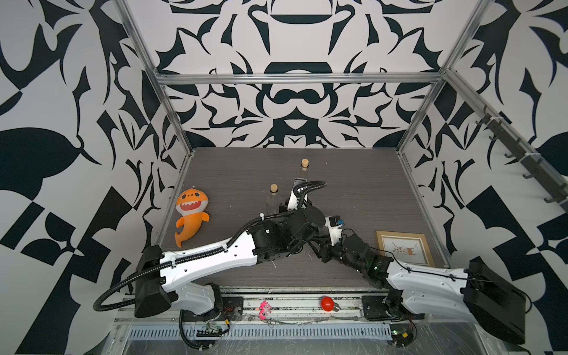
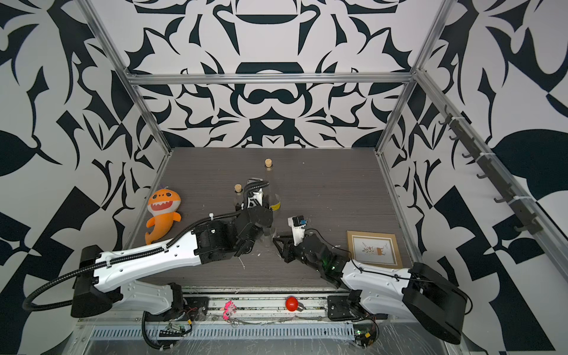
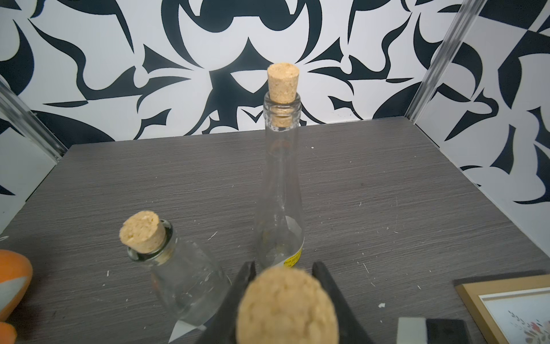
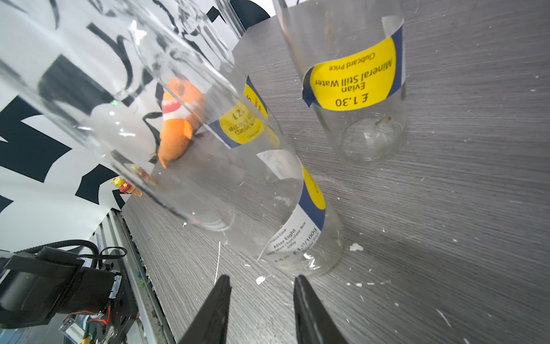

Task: Remove the label from the bottle
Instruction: Hold the bottle at the center of the board.

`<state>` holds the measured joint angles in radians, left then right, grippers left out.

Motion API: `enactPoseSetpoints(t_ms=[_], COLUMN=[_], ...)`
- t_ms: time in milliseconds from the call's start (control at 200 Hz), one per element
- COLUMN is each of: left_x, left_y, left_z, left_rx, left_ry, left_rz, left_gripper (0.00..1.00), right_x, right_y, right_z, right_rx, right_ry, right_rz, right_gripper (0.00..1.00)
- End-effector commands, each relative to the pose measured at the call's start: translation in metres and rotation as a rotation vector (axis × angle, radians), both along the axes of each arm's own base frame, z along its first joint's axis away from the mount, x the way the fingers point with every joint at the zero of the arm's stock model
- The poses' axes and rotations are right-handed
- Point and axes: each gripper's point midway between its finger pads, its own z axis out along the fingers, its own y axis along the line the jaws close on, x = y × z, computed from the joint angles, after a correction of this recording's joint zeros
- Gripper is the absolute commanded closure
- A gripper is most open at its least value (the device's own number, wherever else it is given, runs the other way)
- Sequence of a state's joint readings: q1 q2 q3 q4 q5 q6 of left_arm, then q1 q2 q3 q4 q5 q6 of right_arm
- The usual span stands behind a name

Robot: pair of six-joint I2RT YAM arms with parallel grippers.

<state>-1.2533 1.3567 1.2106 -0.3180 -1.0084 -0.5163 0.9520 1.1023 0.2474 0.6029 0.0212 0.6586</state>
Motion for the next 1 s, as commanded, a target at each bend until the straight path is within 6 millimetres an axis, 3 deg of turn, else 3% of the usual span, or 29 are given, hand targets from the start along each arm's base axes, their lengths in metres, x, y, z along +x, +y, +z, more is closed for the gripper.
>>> enactPoseSetpoints(t_ms=[0, 620, 1000], left_x=[-0.0028, -0.005, -0.007], left_y=[-0.0004, -0.0046, -0.0072], left_z=[0.006, 0.0039, 0.0024], left_rx=[-0.067, -0.062, -0.058], left_ry=[0.001, 0.01, 0.017], left_rz=[-0.002, -0.028, -0.055], left_gripper=[1.0, 1.0, 1.0], right_x=[0.0021, 0.0046, 0.0068], right_y=[0.0062, 0.0148, 0.0149], right_z=[0.0134, 0.0123, 0.0181], right_rx=[0.065, 0.078, 0.086], right_ry=[-0.026, -0.029, -0.051], right_rz=[-0.005, -0.008, -0.016], right_gripper=[0.64, 0.77, 0.79])
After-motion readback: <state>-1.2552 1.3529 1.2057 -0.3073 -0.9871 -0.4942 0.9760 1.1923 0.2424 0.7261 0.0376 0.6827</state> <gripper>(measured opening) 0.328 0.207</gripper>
